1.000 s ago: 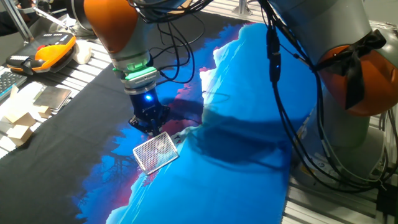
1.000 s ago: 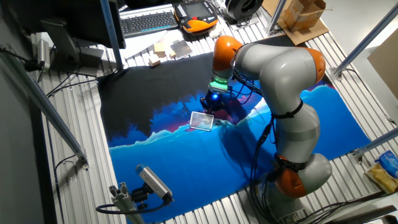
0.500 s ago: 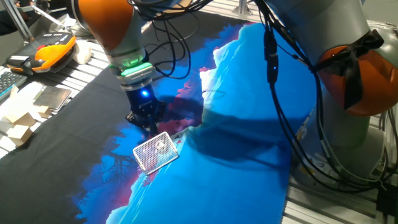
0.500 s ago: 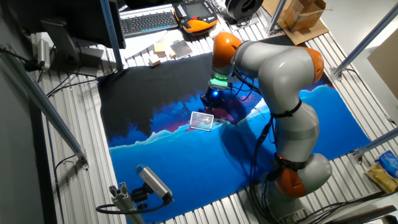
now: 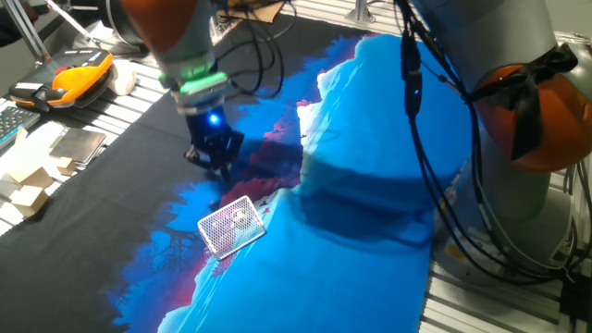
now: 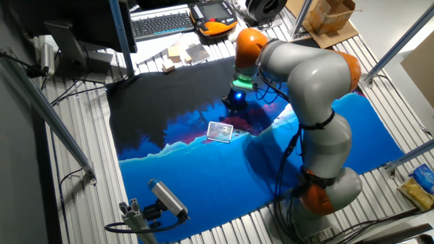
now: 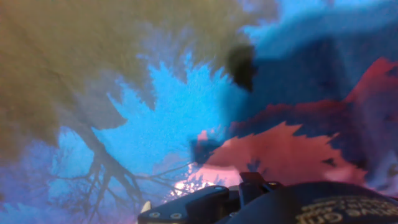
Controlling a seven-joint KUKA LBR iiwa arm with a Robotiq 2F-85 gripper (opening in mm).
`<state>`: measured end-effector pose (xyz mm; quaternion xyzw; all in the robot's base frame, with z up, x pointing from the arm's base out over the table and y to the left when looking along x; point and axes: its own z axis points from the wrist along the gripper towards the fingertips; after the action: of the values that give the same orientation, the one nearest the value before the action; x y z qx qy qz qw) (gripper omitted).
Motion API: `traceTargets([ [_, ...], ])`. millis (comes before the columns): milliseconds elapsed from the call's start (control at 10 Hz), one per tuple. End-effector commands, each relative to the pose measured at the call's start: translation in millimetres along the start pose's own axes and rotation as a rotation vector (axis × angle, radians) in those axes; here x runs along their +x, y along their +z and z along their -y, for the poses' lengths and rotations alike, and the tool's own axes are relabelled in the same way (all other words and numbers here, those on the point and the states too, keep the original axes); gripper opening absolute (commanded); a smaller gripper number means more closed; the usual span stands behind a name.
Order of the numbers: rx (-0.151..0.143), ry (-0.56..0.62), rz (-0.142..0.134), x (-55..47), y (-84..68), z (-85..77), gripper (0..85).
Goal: Push the soccer ball into the goal
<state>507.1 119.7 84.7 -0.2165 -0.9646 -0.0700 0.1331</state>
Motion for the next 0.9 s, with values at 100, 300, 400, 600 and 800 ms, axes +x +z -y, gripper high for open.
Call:
traceTargets([
  [100, 0.005, -0.030, 0.083, 0.2, -20.8, 7.2, 0.0],
  [300, -0.023, -0.062, 0.144, 1.6, -43.5, 14.7, 0.0],
  [400, -0.041, -0.068, 0.161, 3.5, -53.7, 17.7, 0.0],
  [600, -0.038, -0.108, 0.215, 10.9, -61.5, 22.7, 0.0],
  [800, -0.034, -0.144, 0.253, 22.7, -67.4, 27.2, 0.0],
])
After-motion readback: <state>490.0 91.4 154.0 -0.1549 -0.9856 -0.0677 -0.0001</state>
